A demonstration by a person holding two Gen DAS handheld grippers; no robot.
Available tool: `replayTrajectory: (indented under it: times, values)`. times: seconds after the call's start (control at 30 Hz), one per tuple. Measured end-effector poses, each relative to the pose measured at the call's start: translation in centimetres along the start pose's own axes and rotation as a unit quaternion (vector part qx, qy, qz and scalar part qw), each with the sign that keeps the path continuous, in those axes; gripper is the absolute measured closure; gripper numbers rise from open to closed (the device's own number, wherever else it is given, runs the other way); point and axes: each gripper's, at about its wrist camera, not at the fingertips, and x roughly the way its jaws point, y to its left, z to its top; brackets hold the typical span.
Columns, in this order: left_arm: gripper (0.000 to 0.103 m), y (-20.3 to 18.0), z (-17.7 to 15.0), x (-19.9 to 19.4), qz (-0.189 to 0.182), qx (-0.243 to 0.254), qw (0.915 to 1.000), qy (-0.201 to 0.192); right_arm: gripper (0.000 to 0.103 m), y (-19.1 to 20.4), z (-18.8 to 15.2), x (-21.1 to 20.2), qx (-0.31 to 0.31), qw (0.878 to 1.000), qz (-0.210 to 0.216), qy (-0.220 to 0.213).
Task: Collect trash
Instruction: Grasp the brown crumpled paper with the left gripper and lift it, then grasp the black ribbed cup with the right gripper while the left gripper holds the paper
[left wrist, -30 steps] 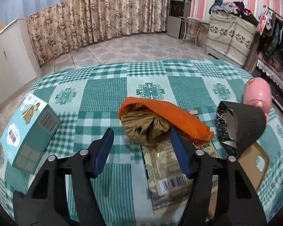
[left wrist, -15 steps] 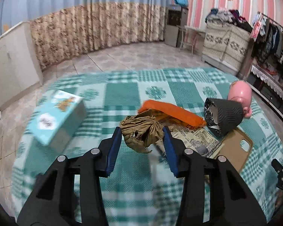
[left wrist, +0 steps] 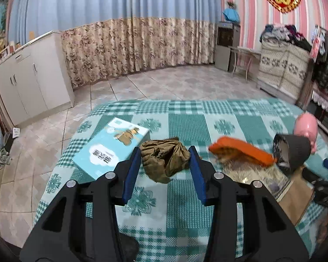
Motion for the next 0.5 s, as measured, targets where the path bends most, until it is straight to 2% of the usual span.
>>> replayTrajectory:
  times: [0.1,0.33,0.43,0.5]
  values:
    - [0.06,0.6,0.1,0.3,-0.012,-0.018,0.9997,0.007,0.004,1.0,0.6,1.3,-0.005,1.0,-0.007,0.008]
    - [0.06,0.4,0.0,0.1,-0.014,-0.012,0.9998,0.003,0.006,1.6,1.4,3.3,-0.006,1.0,-0.014,0.023]
    - [0.06,0.2,-0.1,0.4,-0.019,-0.014,0.9997,0.01,0.028,1.6,1.6,3.5,-0.011,1.0,0.002,0.026]
    - [0.06,0.1,-0.2,0.5,-0.02,-0.015,0.9996,0.013,0.028,1.6,1.5,3.1,-0.02,1.0,0.004,0.021]
